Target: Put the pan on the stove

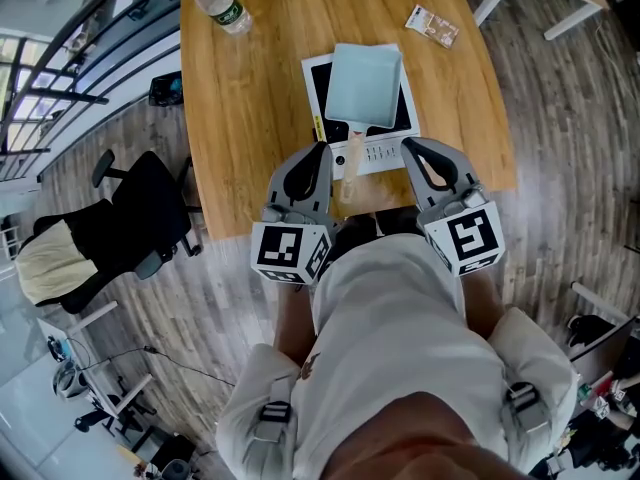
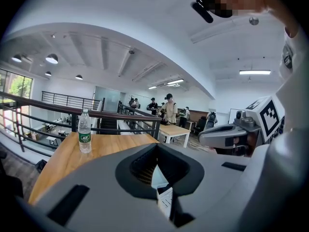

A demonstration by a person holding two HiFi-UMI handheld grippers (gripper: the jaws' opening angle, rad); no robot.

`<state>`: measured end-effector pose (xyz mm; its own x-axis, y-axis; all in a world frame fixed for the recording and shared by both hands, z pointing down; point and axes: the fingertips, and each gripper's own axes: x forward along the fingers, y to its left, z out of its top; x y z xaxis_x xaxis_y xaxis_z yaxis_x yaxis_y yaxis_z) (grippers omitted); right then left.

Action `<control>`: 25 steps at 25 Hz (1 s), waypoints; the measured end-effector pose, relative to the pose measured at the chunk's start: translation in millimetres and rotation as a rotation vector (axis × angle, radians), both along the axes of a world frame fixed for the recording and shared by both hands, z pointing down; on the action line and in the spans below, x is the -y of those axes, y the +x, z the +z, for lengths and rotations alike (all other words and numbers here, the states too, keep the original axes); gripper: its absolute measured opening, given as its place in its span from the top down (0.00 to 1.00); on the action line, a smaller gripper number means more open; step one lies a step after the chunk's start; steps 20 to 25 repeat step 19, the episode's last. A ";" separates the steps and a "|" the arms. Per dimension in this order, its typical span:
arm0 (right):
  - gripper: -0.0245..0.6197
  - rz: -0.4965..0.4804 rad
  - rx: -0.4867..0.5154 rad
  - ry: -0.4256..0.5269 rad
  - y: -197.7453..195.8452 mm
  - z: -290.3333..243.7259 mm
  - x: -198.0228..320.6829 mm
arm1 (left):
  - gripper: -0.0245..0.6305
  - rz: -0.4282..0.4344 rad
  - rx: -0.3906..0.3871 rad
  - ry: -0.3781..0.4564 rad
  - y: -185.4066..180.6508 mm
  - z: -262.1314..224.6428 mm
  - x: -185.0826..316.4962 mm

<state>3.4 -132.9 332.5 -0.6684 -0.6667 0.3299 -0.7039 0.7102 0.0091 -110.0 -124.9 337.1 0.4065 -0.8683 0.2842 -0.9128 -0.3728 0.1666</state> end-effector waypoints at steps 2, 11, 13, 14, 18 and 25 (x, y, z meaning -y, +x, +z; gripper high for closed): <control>0.93 0.000 -0.003 0.000 -0.8 -0.6 -0.4 | 0.93 -0.004 0.005 0.002 -1.6 -1.0 0.5; 0.93 0.022 -0.007 0.000 1.0 0.6 0.9 | 0.93 0.001 0.011 -0.020 -3.9 4.5 4.5; 0.93 0.025 -0.008 0.002 0.8 0.6 1.2 | 0.93 0.010 0.015 -0.017 -3.1 4.2 5.0; 0.93 0.027 -0.007 0.003 0.7 0.6 1.3 | 0.93 0.014 0.015 -0.015 -2.7 4.0 5.2; 0.93 0.032 -0.010 0.000 0.0 1.1 1.7 | 0.93 0.026 0.020 -0.013 -2.0 3.2 6.2; 0.93 0.033 -0.011 0.000 -0.3 1.1 1.8 | 0.93 0.029 0.022 -0.013 -1.8 3.0 6.3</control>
